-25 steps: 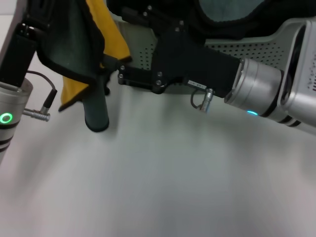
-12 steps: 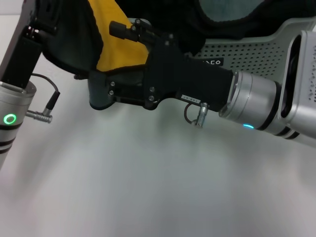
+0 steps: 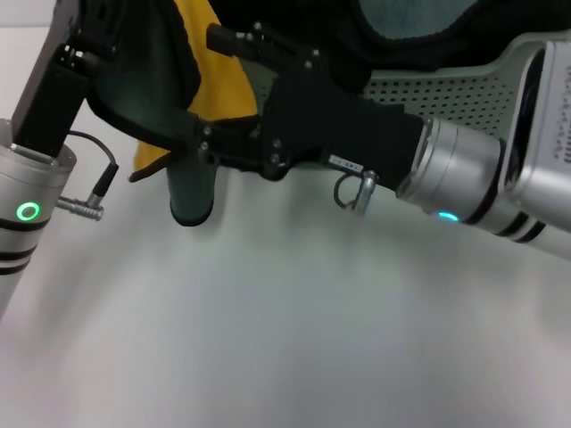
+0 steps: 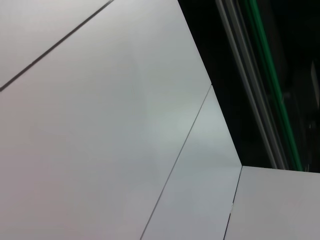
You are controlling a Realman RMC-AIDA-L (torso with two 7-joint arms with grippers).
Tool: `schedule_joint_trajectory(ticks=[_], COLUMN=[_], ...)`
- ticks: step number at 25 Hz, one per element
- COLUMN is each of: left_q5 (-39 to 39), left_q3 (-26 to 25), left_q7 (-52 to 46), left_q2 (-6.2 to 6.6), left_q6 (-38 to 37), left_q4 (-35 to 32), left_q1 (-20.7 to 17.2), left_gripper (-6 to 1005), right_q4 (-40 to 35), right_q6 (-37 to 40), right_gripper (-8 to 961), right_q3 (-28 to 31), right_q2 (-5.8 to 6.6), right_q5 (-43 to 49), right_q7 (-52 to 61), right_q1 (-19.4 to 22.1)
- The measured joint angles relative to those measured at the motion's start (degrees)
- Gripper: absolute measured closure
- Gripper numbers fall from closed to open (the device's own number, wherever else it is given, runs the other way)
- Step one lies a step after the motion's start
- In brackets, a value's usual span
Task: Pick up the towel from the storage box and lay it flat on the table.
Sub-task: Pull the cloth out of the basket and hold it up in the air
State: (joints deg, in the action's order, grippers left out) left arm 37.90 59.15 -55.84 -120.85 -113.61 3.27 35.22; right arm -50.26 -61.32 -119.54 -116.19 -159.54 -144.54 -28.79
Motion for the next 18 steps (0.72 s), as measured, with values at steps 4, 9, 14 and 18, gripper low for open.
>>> schedule_joint_trajectory(ticks=[4,9,14,18], left_q5=[0.1,0.0,-0.5,-0.6], left_q3=[0.0,-0.3,-0.5,-0.5], left_q7=[0.0,0.0,0.0,0.1], left_q2=[0.00,0.00,0.00,0.00], left_q6=[0.0,0.0,0.1,0.1], left_q4=[0.6,0.7,0.4,0.3], left_q1=[0.5,0.4,0.1,0.1], left_gripper=[977,976,976,975], right_q4=[-1.3,-0.8,-2.3,-3.0], right_q6=[4.4,5.8,5.3,5.2], right_gripper=[164,166,167,168], right_q3=[0.7,2.2,2.9,3.6], right_q2=[0.00,0.00,0.00,0.01], right_q5=[-0.1,-0.1,-0.1,0.0], right_q7=[0.8,4.7,4.8,4.7], right_q1=[0.4,1.3,5.3,6.8])
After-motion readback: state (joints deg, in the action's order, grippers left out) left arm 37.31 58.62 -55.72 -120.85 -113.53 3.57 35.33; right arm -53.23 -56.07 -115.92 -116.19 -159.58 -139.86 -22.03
